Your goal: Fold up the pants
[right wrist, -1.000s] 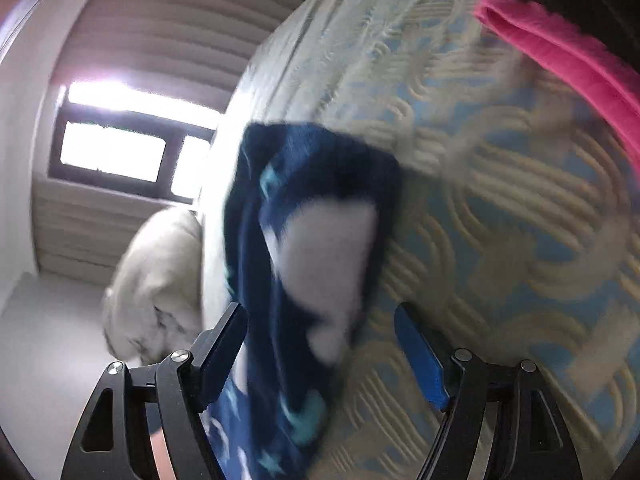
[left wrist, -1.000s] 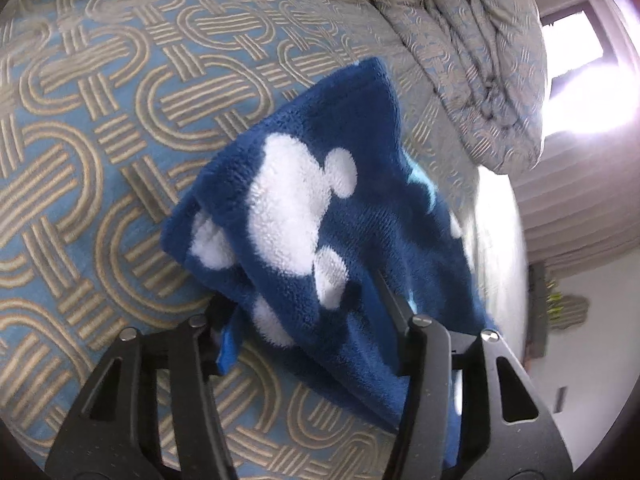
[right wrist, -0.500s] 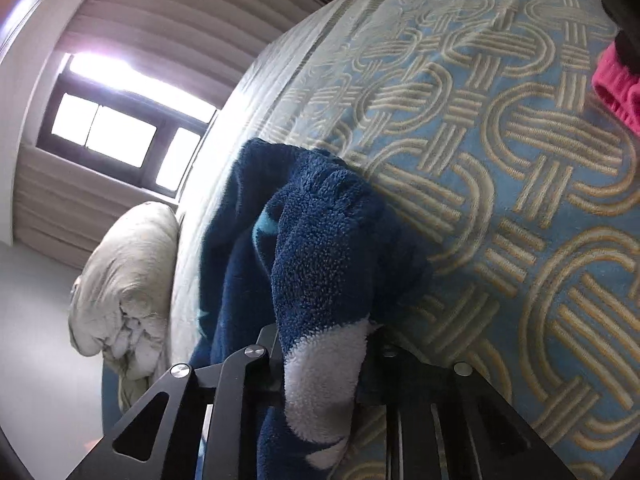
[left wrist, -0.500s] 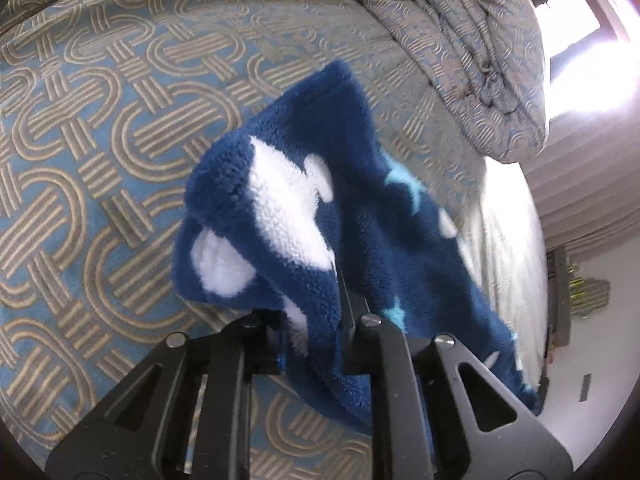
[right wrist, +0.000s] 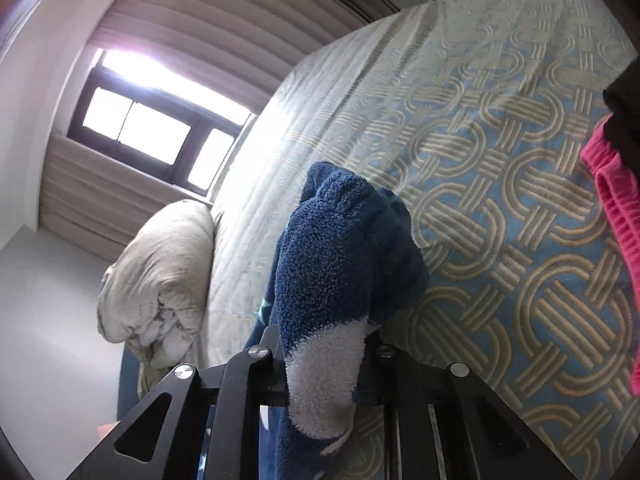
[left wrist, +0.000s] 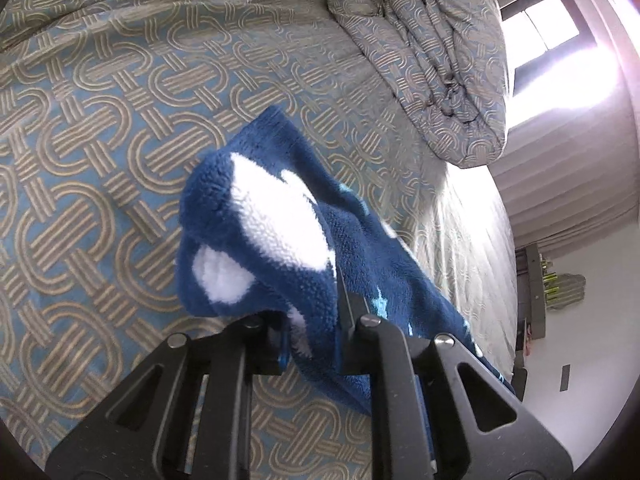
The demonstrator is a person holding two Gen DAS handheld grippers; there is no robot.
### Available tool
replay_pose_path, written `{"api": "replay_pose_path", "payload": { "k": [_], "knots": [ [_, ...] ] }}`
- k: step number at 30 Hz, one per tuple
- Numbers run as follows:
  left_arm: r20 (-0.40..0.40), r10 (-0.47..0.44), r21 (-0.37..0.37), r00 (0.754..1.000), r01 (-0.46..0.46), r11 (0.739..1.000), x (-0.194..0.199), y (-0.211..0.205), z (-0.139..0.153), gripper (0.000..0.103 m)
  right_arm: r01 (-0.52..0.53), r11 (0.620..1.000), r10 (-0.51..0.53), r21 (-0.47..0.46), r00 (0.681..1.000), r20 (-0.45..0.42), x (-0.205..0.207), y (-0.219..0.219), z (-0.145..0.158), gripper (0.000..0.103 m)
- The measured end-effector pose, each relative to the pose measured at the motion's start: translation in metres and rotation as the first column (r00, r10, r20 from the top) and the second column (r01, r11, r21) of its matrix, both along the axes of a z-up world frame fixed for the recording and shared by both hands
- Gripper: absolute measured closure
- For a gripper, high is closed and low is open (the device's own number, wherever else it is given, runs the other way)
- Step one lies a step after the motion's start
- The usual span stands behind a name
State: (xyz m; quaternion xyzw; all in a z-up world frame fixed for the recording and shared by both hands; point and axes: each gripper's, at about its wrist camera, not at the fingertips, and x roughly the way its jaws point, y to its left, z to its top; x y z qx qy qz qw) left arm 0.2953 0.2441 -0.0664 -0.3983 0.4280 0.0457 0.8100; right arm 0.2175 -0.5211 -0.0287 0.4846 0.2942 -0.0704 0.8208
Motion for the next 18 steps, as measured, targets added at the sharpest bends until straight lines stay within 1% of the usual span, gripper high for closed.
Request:
{"api": "replay_pose_path", "payload": {
  "k": [3, 7, 10, 13, 16, 18],
  "knots": [
    [0.029, -0.003, 0.001, 1.000, 0.003, 1.000, -0.014, 0.005, 0.017, 0.086, -0.013, 1.000, 0.013, 0.013, 1.000, 0.025, -0.012, 0.001, 0.016, 0.086],
    [0.072, -0.018, 0.024, 0.997, 0.016, 1.000, -0.036, 0.010, 0.047, 0.086, -0.036, 0.999, 0.037, -0.019, 0.997, 0.066, -0.035, 0.009, 0.046, 0.086],
    [0.102, -0.027, 0.035, 0.994, 0.023, 0.999, -0.055, 0.015, 0.068, 0.086, -0.054, 0.998, 0.056, -0.023, 0.993, 0.103, -0.057, 0.015, 0.066, 0.086],
    [0.111, -0.030, 0.050, 0.993, 0.024, 0.998, -0.068, 0.023, 0.083, 0.086, -0.070, 0.997, 0.074, -0.043, 0.991, 0.116, -0.078, 0.022, 0.083, 0.086],
    [0.114, -0.021, 0.038, 0.993, 0.017, 0.999, -0.074, 0.031, 0.095, 0.087, -0.079, 0.996, 0.084, -0.042, 0.990, 0.114, -0.086, 0.031, 0.092, 0.086],
    [0.119, -0.018, 0.050, 0.993, 0.013, 0.999, -0.078, 0.035, 0.102, 0.087, -0.088, 0.995, 0.094, -0.049, 0.987, 0.128, -0.088, 0.039, 0.102, 0.086]
  ]
}}
